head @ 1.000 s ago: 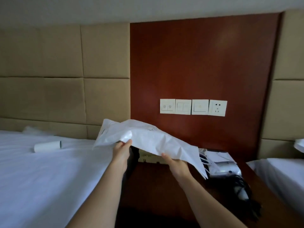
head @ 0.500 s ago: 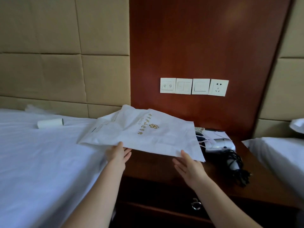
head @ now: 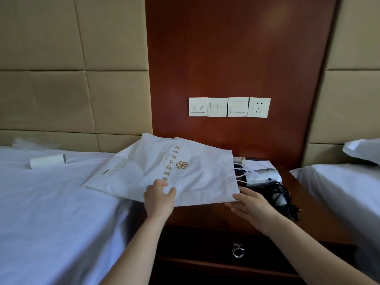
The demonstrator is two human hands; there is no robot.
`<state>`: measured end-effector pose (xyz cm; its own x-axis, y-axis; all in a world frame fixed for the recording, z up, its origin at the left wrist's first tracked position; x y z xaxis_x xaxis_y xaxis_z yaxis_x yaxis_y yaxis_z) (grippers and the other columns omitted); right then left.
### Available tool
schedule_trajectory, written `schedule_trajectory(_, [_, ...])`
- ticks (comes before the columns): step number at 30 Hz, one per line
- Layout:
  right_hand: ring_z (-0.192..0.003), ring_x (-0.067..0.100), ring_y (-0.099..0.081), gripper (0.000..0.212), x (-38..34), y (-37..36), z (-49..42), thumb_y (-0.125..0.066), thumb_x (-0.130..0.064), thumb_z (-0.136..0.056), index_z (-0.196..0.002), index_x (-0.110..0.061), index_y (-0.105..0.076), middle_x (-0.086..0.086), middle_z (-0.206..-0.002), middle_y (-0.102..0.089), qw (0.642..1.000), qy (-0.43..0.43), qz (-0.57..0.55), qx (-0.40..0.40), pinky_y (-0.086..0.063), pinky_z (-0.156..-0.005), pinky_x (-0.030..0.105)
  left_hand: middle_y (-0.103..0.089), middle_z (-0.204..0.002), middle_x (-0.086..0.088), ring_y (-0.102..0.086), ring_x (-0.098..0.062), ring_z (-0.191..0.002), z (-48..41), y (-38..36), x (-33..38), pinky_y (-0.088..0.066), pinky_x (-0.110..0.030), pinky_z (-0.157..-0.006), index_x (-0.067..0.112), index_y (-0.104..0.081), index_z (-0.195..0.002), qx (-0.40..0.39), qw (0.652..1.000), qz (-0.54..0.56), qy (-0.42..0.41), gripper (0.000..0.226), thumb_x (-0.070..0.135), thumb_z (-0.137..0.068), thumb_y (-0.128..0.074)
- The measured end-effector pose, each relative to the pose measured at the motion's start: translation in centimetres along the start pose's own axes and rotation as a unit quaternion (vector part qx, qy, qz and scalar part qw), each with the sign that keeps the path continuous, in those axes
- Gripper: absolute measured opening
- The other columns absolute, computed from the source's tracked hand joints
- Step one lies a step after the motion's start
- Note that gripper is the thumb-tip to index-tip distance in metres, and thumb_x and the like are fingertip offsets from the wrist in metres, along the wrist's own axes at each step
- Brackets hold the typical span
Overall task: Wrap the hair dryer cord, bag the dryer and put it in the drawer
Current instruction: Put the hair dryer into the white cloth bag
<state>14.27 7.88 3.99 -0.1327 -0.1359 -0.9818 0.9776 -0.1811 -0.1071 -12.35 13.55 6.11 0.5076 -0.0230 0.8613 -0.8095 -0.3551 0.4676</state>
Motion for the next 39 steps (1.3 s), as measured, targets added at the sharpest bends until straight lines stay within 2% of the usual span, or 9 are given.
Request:
schedule_trajectory(6, [-0.100, 0.020, -0.062, 0.025, 0.2, -0.6, -1.7, -0.045, -0.006, -0.094, -0.101, -0.026, -0.059, -0.001, -0.106, -0.066, 0.999, 0.009, 0.012, -0.039, -0.046, -0.087, 0.035, -0.053, -0.129, 0.000, -0.048, -0.016, -0.121, 1.5, -7.3, 4.2, -0.037, -0.027, -0.099, 0.015, -0.055, -0.121, -0.174, 0.971, -0.055, -0.152, 0.032, 0.031, -0.095, -0.047])
schedule_trajectory(13, [-0.099, 0.014, -0.068, 0.031, 0.8, -2.0, -3.6, -0.043, -0.009, -0.096, -0.109, -0.026, -0.065, -0.002, -0.106, -0.073, 0.992, 0.063, 0.060, -0.095, -0.055, -0.078, 0.026, -0.066, -0.106, 0.002, -0.061, -0.015, -0.105, 3.0, -13.1, 4.4, -0.043, -0.026, -0.093, 0.021, -0.060, -0.105, -0.312, 0.945, 0.064, -0.079, 0.025, 0.035, -0.098, -0.041])
schedule_trajectory(17, [-0.116, 0.015, -0.060, 0.037, -0.4, -3.7, -3.4, -0.046, -0.010, -0.094, -0.129, -0.016, -0.055, 0.004, -0.122, -0.065, 0.960, 0.174, 0.200, -0.092, -0.046, -0.103, 0.033, -0.063, -0.121, -0.007, -0.062, -0.020, -0.107, 2.6, -13.7, 4.3, -0.048, -0.035, -0.096, 0.018, -0.051, -0.125, -0.291, 0.952, 0.077, -0.049, 0.039, 0.041, -0.095, -0.044])
schedule_trajectory(21, [-0.088, 0.007, -0.063, 0.030, -0.8, -5.4, -2.1, -0.050, -0.015, -0.087, -0.094, -0.042, -0.063, -0.010, -0.088, -0.068, 0.904, 0.237, 0.339, -0.107, -0.050, -0.086, 0.029, -0.062, -0.111, -0.009, -0.065, -0.020, -0.090, 2.2, -12.5, 3.6, -0.054, -0.031, -0.077, 0.012, -0.045, -0.129, -0.262, 0.959, 0.105, -0.004, 0.048, 0.040, -0.091, -0.053])
schedule_trajectory(26, [-0.063, 0.000, -0.043, 0.029, -1.5, -7.2, 0.6, -0.052, -0.013, -0.089, -0.099, -0.037, -0.066, -0.010, -0.068, -0.053, 0.869, 0.286, 0.375, -0.150, -0.036, -0.063, 0.016, -0.065, -0.080, -0.005, -0.065, -0.015, -0.058, 1.6, -10.5, 3.1, -0.049, -0.022, -0.046, 0.014, -0.055, -0.098, -0.247, 0.966, 0.077, 0.016, 0.032, 0.044, -0.095, -0.044])
schedule_trajectory(29, [-0.077, -0.003, -0.058, 0.038, -1.0, -7.0, 0.9, -0.052, -0.013, -0.087, -0.120, -0.025, -0.063, -0.012, -0.081, -0.062, 0.868, 0.261, 0.398, -0.143, -0.042, -0.072, 0.011, -0.063, -0.073, -0.009, -0.064, -0.027, -0.065, 0.7, -9.6, 2.6, -0.051, -0.027, -0.057, 0.014, -0.057, -0.083, -0.220, 0.974, 0.054, 0.011, 0.028, 0.033, -0.096, -0.041])
schedule_trajectory(31, [-0.091, 0.012, -0.064, 0.039, -0.9, -6.3, 0.8, -0.050, -0.023, -0.088, -0.126, -0.022, -0.059, -0.008, -0.085, -0.065, 0.867, 0.241, 0.422, -0.111, -0.048, -0.082, 0.025, -0.053, -0.065, -0.006, -0.053, -0.027, -0.063, 0.2, -9.1, 2.5, -0.043, -0.027, -0.060, 0.014, -0.052, -0.069, -0.198, 0.980, 0.032, -0.006, 0.027, 0.016, -0.093, -0.040])
schedule_trajectory(34, [-0.092, 0.031, -0.057, 0.028, -1.4, -4.6, 0.3, -0.041, -0.037, -0.092, -0.107, -0.020, -0.058, 0.000, -0.084, -0.063, 0.842, 0.208, 0.497, -0.021, -0.044, -0.078, 0.037, -0.045, -0.060, -0.003, -0.042, -0.019, -0.057, 0.0, -8.8, 2.3, -0.031, -0.023, -0.052, 0.015, -0.045, -0.061, -0.198, 0.980, 0.000, -0.007, 0.029, 0.002, -0.087, -0.038])
schedule_trajectory(39, [-0.075, 0.028, -0.047, 0.031, -1.5, -3.1, -0.4, -0.037, -0.031, -0.093, -0.083, -0.011, -0.058, 0.004, -0.080, -0.051, 0.742, 0.181, 0.645, 0.027, -0.037, -0.066, 0.032, -0.054, -0.070, -0.001, -0.053, -0.019, -0.068, 0.1, -8.2, 3.2, -0.037, -0.022, -0.053, 0.014, -0.051, -0.069, -0.231, 0.972, -0.030, -0.021, 0.024, -0.001, -0.085, -0.043])
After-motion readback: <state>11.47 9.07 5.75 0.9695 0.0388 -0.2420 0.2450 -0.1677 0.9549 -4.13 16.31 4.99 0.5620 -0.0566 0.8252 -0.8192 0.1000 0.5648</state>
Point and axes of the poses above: each hand's wrist, its own z-axis away from the middle knuckle, its own y-axis out of the back of the hand, x = y × z, the point moved 10 cm from there along -z, towards the middle knuckle
